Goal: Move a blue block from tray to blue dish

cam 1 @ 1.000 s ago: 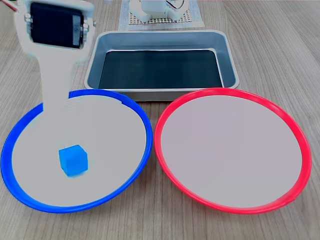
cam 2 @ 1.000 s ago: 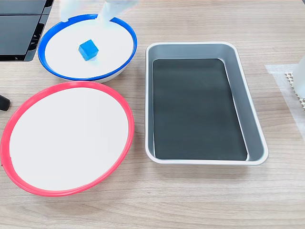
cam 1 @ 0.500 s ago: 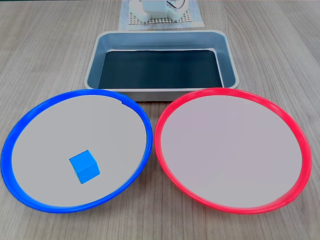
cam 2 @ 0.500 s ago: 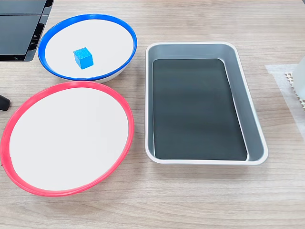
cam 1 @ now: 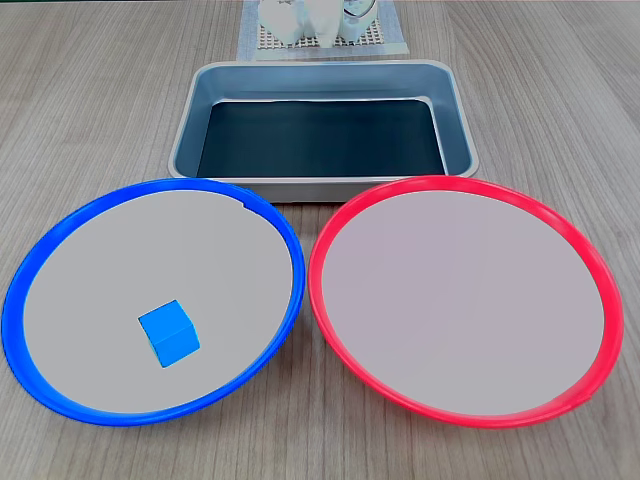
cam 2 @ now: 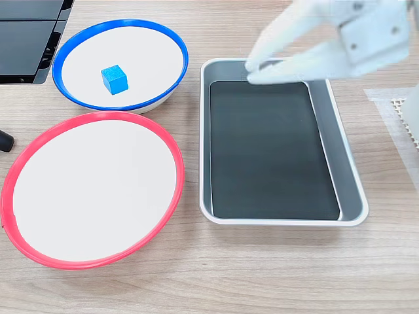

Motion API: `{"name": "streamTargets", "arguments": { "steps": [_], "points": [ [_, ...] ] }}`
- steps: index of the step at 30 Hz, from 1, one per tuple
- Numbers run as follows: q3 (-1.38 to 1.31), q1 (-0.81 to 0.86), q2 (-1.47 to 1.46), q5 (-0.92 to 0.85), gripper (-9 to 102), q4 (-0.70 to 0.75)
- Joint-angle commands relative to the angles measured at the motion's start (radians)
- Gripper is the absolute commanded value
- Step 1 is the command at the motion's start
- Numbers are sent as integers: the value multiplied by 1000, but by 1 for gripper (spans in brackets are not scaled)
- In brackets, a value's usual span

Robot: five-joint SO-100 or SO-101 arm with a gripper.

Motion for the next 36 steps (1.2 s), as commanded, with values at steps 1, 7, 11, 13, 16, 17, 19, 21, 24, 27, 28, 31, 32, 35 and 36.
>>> {"name": "streamTargets", "arguments": {
  "steps": [1, 7, 11, 13, 16, 17, 19, 21, 24, 27, 28, 31, 32, 35, 36],
  "points": [
    [95, -15, 115, -40, 0, 35],
    [181, 17, 219, -46, 0, 140],
    [181, 29, 336, -41, 0, 282],
    [181, 34, 336, -35, 0, 282],
    [181, 41, 336, -29, 0, 282],
    [181, 41, 336, -29, 0, 282],
    [181, 41, 336, -29, 0, 282],
    [181, 40, 336, -31, 0, 282],
    [181, 43, 336, -29, 0, 282],
    [181, 43, 336, -29, 0, 282],
    [181, 43, 336, -29, 0, 282],
    [181, 43, 336, -29, 0, 282],
    [181, 43, 336, -29, 0, 282],
    [181, 43, 336, -29, 0, 282],
    [181, 43, 336, -29, 0, 282]
  ]
}}
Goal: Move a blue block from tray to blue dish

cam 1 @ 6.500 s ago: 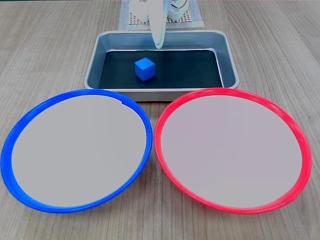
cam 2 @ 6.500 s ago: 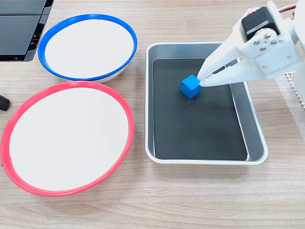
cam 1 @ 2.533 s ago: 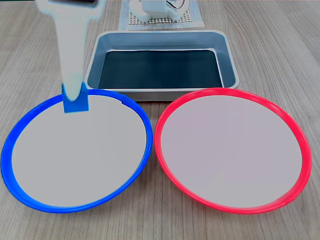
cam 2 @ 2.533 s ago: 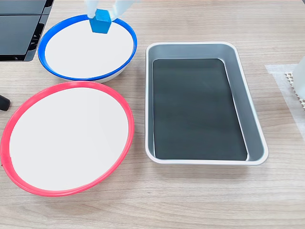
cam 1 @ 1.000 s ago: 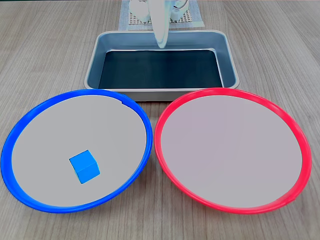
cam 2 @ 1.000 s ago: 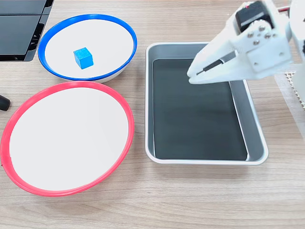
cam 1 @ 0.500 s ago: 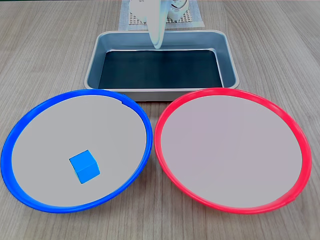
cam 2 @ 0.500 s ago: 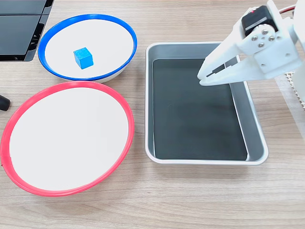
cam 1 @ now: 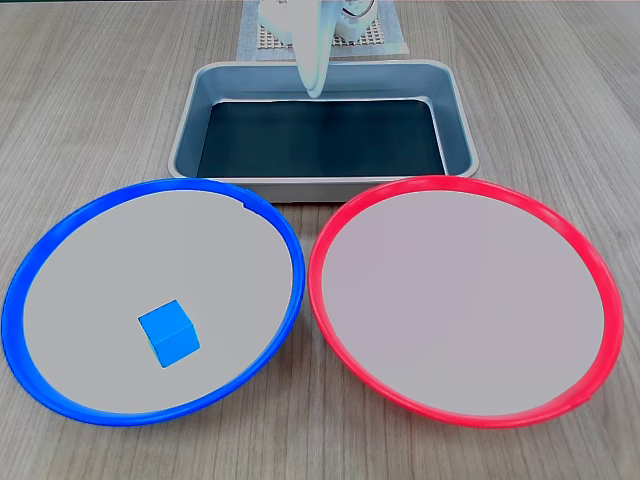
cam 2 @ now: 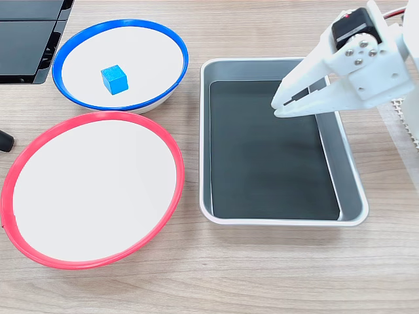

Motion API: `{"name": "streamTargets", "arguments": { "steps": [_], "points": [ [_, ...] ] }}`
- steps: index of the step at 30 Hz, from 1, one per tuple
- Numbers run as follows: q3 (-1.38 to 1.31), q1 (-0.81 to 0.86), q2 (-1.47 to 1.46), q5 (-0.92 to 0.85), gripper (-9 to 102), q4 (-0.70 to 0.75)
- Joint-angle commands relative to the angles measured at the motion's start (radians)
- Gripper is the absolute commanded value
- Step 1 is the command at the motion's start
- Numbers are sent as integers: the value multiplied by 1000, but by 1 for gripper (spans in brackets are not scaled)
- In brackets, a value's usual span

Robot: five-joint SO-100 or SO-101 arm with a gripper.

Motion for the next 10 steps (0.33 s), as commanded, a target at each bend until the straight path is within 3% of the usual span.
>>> {"name": "streamTargets", "arguments": {
  "steps": [1, 10],
  "points": [
    [2, 6, 23, 6, 0, 3],
    [2, 6, 23, 6, 0, 3]
  ]
}}
